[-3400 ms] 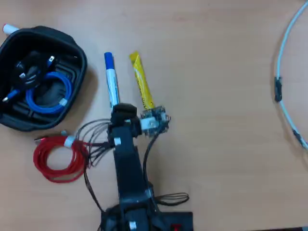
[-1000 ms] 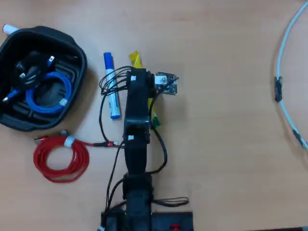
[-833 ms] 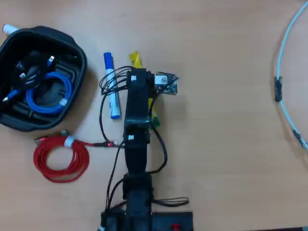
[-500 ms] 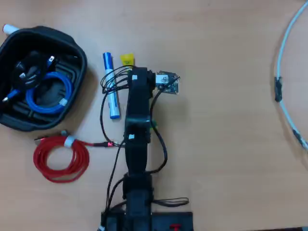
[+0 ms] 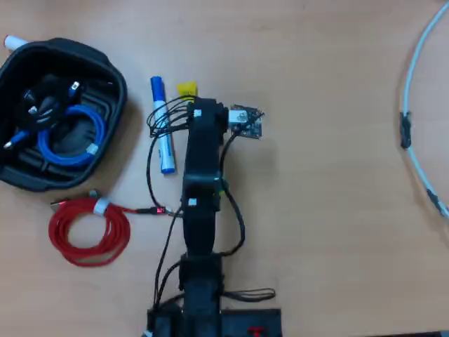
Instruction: Pick up the yellow instant coffee stick, then put it in the black bowl
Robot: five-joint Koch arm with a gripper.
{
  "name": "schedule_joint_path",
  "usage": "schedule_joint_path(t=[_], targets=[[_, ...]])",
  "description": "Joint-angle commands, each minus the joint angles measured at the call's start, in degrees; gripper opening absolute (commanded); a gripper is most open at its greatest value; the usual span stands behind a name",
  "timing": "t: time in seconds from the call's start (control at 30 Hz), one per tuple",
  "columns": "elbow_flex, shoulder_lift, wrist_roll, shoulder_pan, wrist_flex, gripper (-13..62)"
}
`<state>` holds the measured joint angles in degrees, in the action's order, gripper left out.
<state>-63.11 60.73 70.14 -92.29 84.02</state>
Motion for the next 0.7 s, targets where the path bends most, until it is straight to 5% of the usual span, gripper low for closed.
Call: schedule_joint_path(t=[0.0,0.37,0.67], targets=[[3.08,13.1,-0.26,-0.62,4.83,-6.6],[3.16,36.12,-5.19,2.46,8.35,-6.6],[3.78,38.32,-17.14,17.05,-0.18,-6.5]])
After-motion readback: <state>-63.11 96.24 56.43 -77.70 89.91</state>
